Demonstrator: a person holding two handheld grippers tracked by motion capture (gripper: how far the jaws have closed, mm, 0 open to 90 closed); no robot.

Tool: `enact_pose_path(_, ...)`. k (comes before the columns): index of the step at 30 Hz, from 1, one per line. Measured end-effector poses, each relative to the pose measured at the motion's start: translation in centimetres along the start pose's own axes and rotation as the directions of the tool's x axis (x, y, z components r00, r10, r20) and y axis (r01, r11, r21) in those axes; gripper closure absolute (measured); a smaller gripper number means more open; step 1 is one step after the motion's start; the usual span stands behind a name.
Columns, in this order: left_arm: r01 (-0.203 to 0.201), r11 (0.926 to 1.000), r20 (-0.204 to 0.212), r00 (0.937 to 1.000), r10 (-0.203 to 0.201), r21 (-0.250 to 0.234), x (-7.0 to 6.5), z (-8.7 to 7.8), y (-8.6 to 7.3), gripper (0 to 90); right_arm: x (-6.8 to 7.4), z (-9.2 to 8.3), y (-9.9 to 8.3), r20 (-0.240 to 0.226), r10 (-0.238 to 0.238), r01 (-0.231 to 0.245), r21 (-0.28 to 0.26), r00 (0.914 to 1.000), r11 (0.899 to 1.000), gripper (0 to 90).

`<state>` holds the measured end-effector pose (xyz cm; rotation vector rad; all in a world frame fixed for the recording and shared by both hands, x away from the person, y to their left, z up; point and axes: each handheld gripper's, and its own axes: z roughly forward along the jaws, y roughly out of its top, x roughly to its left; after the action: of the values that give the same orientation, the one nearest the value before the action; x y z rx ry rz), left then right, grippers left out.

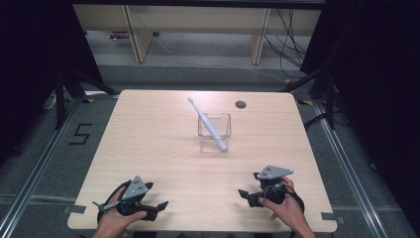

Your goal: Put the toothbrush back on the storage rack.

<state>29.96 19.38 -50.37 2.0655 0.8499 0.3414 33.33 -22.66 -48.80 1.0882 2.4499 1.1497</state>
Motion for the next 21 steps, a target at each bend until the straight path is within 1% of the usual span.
enact_pose_path(1,-0.007,1.0000,-0.004,1.0000,0.007,0.002,0.0,0.0,0.0,14.9,-0.2,-0.1,-0.1,-0.006,-0.012,0.012,-0.003,0.9999,1.000,16.2)
enact_pose_path(2,-0.007,1.0000,-0.004,1.0000,0.007,0.002,0.0,0.0,0.0,14.9,-0.4,-0.1,-0.2,-0.006,-0.038,0.038,-0.003,0.9993,0.999,16.2)
enact_pose_path(4,-0.007,1.0000,-0.004,1.0000,0.007,0.002,0.0,0.0,0.0,15.0,-0.4,-0.2,-0.4,-0.001,-0.038,0.038,-0.006,0.9993,0.999,16.1)
enact_pose_path(5,-0.007,1.0000,-0.005,1.0000,0.007,0.001,0.0,0.0,0.0,15.0,-0.4,-0.3,-0.5,0.009,-0.038,0.038,-0.011,0.9992,0.999,16.1)
enact_pose_path(6,-0.007,1.0000,-0.005,1.0000,0.007,0.000,0.0,-0.1,0.0,15.0,-0.4,-0.4,-0.5,0.011,-0.027,0.027,-0.002,0.9996,1.000,16.1)
enact_pose_path(7,-0.003,1.0000,-0.007,1.0000,0.003,-0.001,0.0,-0.1,0.0,14.9,-0.4,-0.5,-0.6,0.008,-0.030,0.030,-0.001,0.9995,1.000,16.1)
enact_pose_path(8,-0.001,1.0000,-0.007,1.0000,0.001,-0.002,0.0,-0.1,0.0,15.0,-0.4,-0.5,-0.6,-0.001,-0.045,0.045,-0.008,0.9990,0.999,16.0)
enact_pose_path(9,0.007,0.9999,-0.006,1.0000,-0.007,-0.009,-0.1,0.0,0.0,15.0,-0.3,-0.6,-0.8,0.004,-0.028,0.028,-0.001,0.9996,1.000,15.9)
enact_pose_path(10,-0.004,1.0000,-0.007,1.0000,0.004,0.000,0.0,-0.1,0.0,15.0,-0.4,-0.6,-0.8,0.002,-0.049,0.050,-0.007,0.9988,0.999,15.9)
enact_pose_path(12,-0.005,1.0000,-0.007,1.0000,0.005,0.000,0.0,-0.1,0.0,15.0,-0.3,-0.7,-1.0,0.005,-0.037,0.037,-0.007,0.9993,0.999,15.9)
enact_pose_path(14,-0.008,1.0000,-0.006,1.0000,0.008,0.001,0.0,-0.1,0.0,15.0,-0.4,-0.8,-1.1,-0.001,-0.043,0.043,-0.008,0.9991,0.999,15.9)
enact_pose_path(15,0.007,1.0000,-0.007,0.9999,-0.007,-0.007,0.0,0.0,0.0,15.0,-0.4,-0.9,-1.2,0.002,-0.041,0.041,-0.009,0.9991,0.999,15.9)
enact_pose_path(16,-0.010,0.9999,-0.016,0.9998,0.010,0.006,0.2,-0.1,0.0,14.9,-0.4,-0.9,-1.2,0.004,-0.038,0.038,-0.011,0.9993,0.999,15.9)
enact_pose_path(17,-0.004,0.9999,-0.013,0.9999,0.004,0.010,0.2,-0.1,0.0,15.0,-0.2,-1.0,-1.3,0.007,-0.021,0.021,-0.011,0.9998,1.000,15.9)
enact_pose_path(18,0.006,1.0000,-0.009,0.9999,-0.006,-0.006,0.2,0.0,0.0,14.9,-0.4,-1.1,-1.3,0.014,-0.043,0.044,-0.021,0.9990,0.999,16.0)
enact_pose_path(19,0.005,1.0000,-0.015,0.9999,-0.005,-0.006,0.2,-0.1,0.0,14.9,-0.3,-1.2,-1.4,0.000,-0.039,0.039,-0.012,0.9992,0.999,15.9)
enact_pose_path(20,-0.001,1.0000,-0.014,0.9999,0.001,-0.005,0.1,-0.1,0.0,14.9,-0.4,-1.2,-1.5,0.007,-0.046,0.046,-0.013,0.9989,0.999,16.0)
enact_pose_path(21,-0.007,1.0000,-0.009,0.9999,0.007,0.000,0.1,-0.2,0.1,14.9,-0.3,-1.3,-1.6,0.010,-0.032,0.032,-0.003,0.9994,0.999,15.9)
